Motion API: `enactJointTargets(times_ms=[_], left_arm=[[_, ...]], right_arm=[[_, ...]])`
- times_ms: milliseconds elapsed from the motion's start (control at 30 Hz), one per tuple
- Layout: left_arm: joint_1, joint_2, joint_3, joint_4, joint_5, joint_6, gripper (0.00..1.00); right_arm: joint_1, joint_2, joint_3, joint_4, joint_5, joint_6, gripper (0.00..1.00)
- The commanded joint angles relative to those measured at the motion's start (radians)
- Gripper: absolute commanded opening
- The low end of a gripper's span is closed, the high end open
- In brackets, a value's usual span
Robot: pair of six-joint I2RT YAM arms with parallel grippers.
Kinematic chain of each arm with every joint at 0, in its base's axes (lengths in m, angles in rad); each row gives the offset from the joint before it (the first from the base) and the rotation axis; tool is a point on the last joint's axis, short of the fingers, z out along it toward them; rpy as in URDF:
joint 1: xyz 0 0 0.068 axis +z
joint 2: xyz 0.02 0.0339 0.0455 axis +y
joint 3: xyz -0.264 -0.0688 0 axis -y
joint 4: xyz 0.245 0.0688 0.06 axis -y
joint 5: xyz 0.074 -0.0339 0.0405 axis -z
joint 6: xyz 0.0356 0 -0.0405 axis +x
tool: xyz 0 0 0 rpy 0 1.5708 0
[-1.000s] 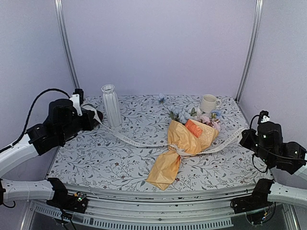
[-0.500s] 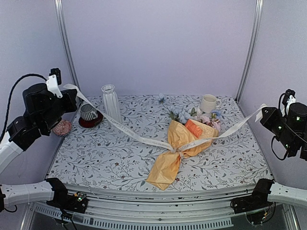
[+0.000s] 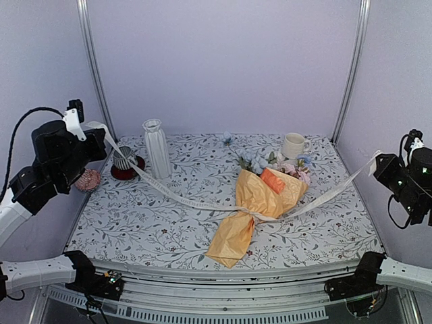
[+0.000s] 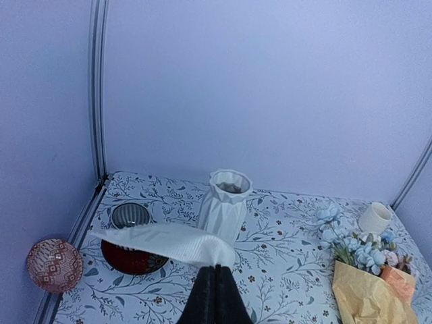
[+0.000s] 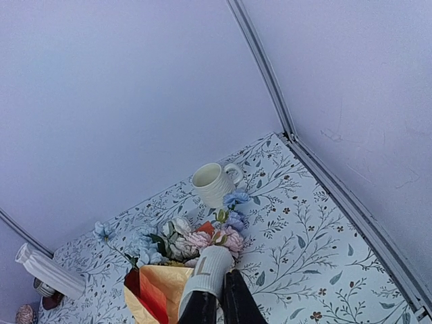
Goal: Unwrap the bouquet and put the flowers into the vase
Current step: Untie the ribbon from the tied bouquet.
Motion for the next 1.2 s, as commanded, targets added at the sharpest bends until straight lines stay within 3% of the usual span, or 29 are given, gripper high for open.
enactJointTargets(times_ms=[0, 100, 200, 267, 500, 667, 767, 900, 967, 1167], left_arm=[[0.016, 0.014, -0.054, -0.018, -0.016, -0.075, 0.00], [0.016, 0.003, -0.079, -0.049, -0.096, -0.156, 0.04], [0.017, -0.028, -0.097, -0.068, -0.189, -0.205, 0.13], [0.018, -0.056, -0.098, -0.077, -0.244, -0.218, 0.17], [0.018, -0.140, -0.099, -0.075, -0.388, -0.221, 0.51], [0.018, -0.168, -0.107, -0.061, -0.401, -0.199, 0.58], [0.018, -0.180, -0.135, 0.017, -0.282, -0.110, 0.59], [0.018, -0.174, -0.200, 0.177, 0.074, 0.016, 0.61], [0.018, -0.142, -0.220, 0.228, 0.244, 0.020, 0.62], [0.016, 0.046, -0.198, 0.257, 0.538, -0.002, 0.67]], right_arm=[[-0.003, -0.026, -0.033, -0.076, 0.043, 0.079, 0.13], [-0.004, -0.048, -0.047, -0.154, 0.084, 0.198, 0.18], [-0.003, -0.095, -0.051, -0.173, 0.113, 0.243, 0.31], [-0.004, -0.123, -0.045, -0.171, 0.126, 0.242, 0.35], [-0.002, -0.147, -0.026, -0.149, 0.139, 0.189, 0.50], [-0.002, -0.135, -0.036, -0.082, 0.111, 0.127, 0.56], [-0.003, -0.135, -0.067, 0.038, 0.046, -0.002, 0.58], [-0.003, -0.097, -0.109, 0.163, -0.047, -0.100, 0.58], [-0.003, -0.059, -0.123, 0.203, -0.094, -0.133, 0.58], [-0.002, 0.105, -0.154, 0.307, -0.299, -0.225, 0.58]])
